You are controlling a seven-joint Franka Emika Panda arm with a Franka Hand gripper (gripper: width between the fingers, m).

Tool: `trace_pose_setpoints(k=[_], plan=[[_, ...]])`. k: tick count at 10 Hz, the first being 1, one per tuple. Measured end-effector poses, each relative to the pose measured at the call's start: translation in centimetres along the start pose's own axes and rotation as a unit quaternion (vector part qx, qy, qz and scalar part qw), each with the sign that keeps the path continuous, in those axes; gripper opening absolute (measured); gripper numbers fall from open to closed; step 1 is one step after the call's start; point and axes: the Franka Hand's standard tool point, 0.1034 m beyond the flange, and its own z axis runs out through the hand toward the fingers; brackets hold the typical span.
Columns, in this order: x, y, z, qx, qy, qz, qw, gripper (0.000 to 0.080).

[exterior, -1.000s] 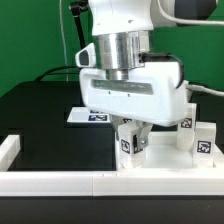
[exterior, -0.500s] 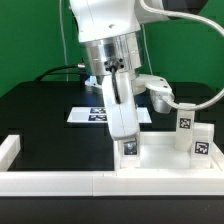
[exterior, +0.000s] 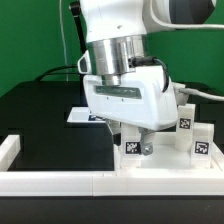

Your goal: Assemble square table

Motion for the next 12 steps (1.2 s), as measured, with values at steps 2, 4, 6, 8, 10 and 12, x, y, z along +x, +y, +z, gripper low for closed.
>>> trace_pose_setpoints(k=[2, 4, 6, 8, 10, 12], plan=[[0.4, 0.2, 0.0, -0.003, 0.003, -0.073, 0.997, 0.0647], [-0.7, -0.4, -0.4, -0.021, 0.024, -0.228, 0.973, 0.0649], [-0.6, -0.1, -0.3, -0.029, 0.026, -0.268, 0.963, 0.0649], [-0.7, -0.1, -0.3, -0.029, 0.026, -0.254, 0.966, 0.0513], [-0.7, 0.5, -0.1, -0.031, 0.022, -0.183, 0.982, 0.0344], [-1.1, 0.8, 0.0, -0.035, 0.016, -0.125, 0.991, 0.0283]])
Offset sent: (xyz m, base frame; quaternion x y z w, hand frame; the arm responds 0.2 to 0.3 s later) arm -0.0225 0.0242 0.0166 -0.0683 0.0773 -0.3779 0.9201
